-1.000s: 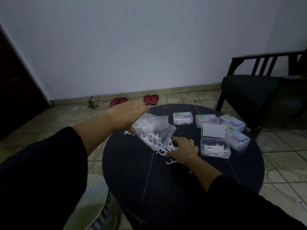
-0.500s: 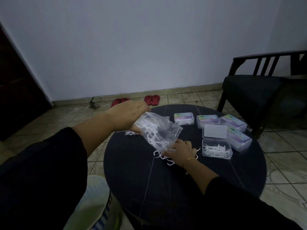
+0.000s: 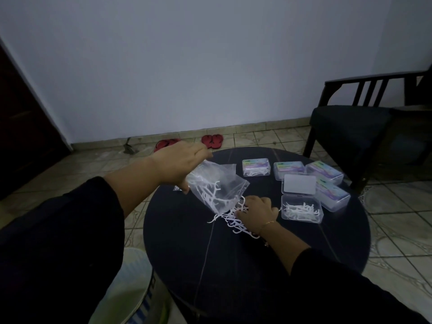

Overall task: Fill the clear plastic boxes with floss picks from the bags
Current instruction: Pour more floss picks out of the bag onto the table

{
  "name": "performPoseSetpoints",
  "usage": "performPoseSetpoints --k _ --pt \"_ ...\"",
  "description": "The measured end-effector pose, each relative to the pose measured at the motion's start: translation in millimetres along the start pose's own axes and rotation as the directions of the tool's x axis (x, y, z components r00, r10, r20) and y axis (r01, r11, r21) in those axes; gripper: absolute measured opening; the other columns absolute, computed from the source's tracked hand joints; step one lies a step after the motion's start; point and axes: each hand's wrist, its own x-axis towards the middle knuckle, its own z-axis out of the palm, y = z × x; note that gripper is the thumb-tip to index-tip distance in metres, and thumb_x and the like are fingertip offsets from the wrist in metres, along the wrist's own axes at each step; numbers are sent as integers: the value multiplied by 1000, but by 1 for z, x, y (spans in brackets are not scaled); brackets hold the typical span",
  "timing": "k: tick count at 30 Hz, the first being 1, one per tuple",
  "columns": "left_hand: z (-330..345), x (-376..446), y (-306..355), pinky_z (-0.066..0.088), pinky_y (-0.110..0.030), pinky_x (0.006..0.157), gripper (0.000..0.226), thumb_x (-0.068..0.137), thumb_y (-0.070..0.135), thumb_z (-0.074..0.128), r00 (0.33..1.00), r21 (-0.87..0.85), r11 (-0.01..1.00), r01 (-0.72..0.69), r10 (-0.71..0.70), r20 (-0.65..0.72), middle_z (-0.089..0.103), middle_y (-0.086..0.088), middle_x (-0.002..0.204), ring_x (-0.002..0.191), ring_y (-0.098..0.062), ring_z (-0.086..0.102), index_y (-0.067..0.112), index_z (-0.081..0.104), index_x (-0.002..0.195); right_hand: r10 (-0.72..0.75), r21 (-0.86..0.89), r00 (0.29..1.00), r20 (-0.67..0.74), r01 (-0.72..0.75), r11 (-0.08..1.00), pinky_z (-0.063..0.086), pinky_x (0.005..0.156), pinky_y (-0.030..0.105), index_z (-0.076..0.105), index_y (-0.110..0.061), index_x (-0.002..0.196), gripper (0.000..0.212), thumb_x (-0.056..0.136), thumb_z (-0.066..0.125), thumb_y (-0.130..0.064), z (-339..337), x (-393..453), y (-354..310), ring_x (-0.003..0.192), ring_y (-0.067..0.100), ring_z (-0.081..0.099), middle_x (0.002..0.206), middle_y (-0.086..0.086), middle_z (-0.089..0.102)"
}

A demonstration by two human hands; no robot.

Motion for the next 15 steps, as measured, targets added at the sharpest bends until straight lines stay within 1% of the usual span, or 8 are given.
performPoseSetpoints --k 3,5,7,9,10,11,13,15 --pt "-2 2 0 36 -29 104 98 58 49 84 1000 10 1000 9 -8 -27 45 1 135 122 -16 44 18 37 138 -17 88 999 31 15 996 22 105 43 37 -36 139 64 81 62 -45 -3 -4 1 136 24 23 147 -7 34" --pt "-3 2 0 35 -28 103 97 59 49 84 999 7 1000 16 -16 -34 45 1 135 122 -16 44 19 37 138 6 205 1000 29 -12 979 21 104 43 44 -41 134 58 79 64 -48 -3 -2 3 135 23 23 146 -8 36" --pt "-3 2 2 34 -28 103 96 60 50 83 999 11 1000 21 -21 -31 45 2 135 122 -15 44 20 36 139 10 274 1000 9 -12 962 23 102 44 61 -46 112 35 78 62 -55 -2 1 4 130 23 29 137 -11 44" --pt "-3 2 4 33 -27 104 96 61 50 83 1000 15 1000 21 -21 -16 44 3 135 123 -14 43 21 35 139 -12 302 999 -36 22 953 28 99 45 66 -51 75 9 78 61 -57 -2 4 4 121 24 41 114 -14 56" --pt "-3 2 5 34 -27 103 97 61 50 83 1000 21 1000 19 -19 -4 44 3 135 122 -14 43 21 34 139 -32 330 998 -58 49 943 30 98 46 63 -50 63 17 79 61 -55 -2 5 5 116 24 45 99 -16 57" --pt "-3 1 5 34 -27 103 97 60 50 83 1000 30 999 18 -18 13 44 3 135 121 -14 43 21 34 139 -30 358 998 -62 50 932 31 97 46 62 -47 58 23 81 62 -51 -3 4 5 113 24 47 89 -16 56" --pt "-3 1 4 33 -28 103 100 59 49 83 999 66 998 11 -14 49 43 3 135 122 -14 42 21 32 140 13 409 998 -63 14 912 34 98 46 61 -36 53 33 86 61 -42 -6 1 3 111 25 46 78 -18 51" --pt "-4 0 6 29 -28 104 103 61 50 81 996 157 988 -13 -2 94 39 2 139 124 -15 39 21 26 143 67 463 996 -64 -30 886 37 97 46 61 -36 51 38 89 59 -35 -8 -2 3 110 27 47 73 -18 46"
